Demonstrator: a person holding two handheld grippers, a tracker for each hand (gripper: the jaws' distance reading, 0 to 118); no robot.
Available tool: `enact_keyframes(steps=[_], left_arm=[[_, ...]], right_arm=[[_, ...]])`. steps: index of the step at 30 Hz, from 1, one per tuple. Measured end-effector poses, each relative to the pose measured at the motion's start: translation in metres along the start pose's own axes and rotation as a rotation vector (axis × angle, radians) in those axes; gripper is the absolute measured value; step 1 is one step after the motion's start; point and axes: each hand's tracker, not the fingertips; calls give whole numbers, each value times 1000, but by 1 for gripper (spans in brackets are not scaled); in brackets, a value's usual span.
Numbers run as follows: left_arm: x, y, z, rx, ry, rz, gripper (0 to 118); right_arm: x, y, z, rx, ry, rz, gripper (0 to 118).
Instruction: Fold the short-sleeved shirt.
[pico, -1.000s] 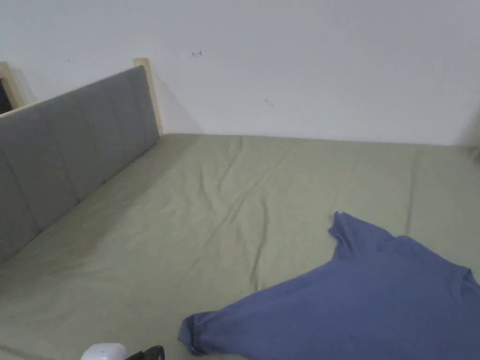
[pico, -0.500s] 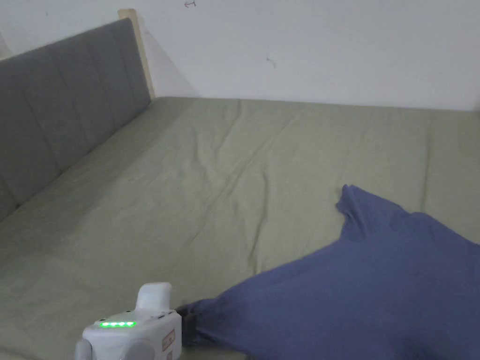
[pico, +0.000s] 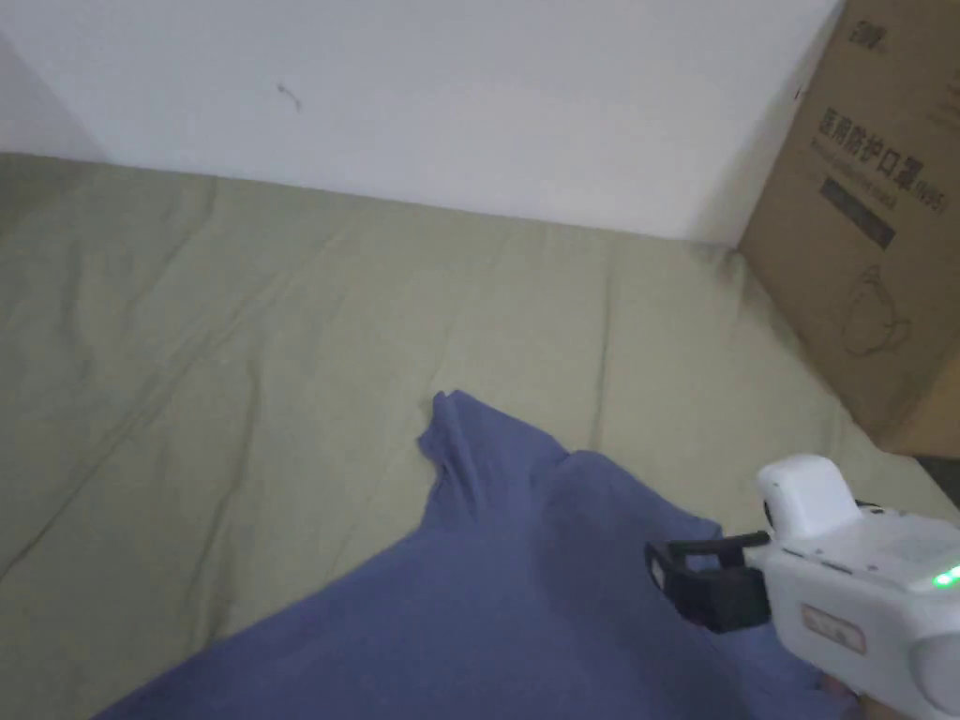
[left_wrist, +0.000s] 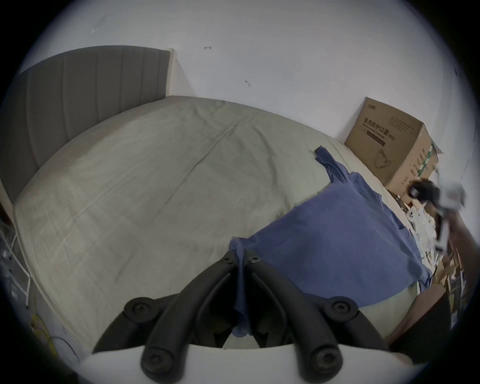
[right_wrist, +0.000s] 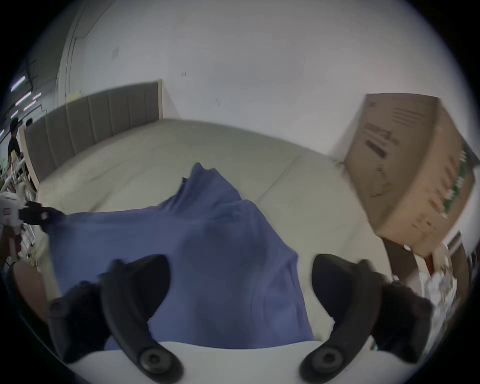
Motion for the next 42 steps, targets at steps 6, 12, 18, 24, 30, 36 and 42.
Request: enact_keyframes(steps=[6, 12, 18, 24, 30, 36, 42], left_arm=[[10, 3, -13, -29, 1, -63, 2], [0, -4, -24, -51, -7, -81, 2], [5, 28, 14, 39, -37, -27, 2], [20, 108, 102, 236, -85, -119, 2], [39, 207, 183, 423, -183, -140, 2], [63, 302, 207, 499, -204, -182, 2], [83, 387, 179, 546, -78, -291, 2]], right_arm=[[28, 39, -151, -137, 25, 82, 111], [27, 40, -174, -245, 129, -27, 10], [19, 54, -57, -54, 47, -63, 1], [26, 83, 138, 162, -62, -69, 1], [60, 119, 303, 384, -176, -170, 1], [69, 160, 370, 497, -237, -210, 1], [88, 222, 345, 573, -258, -243, 1]])
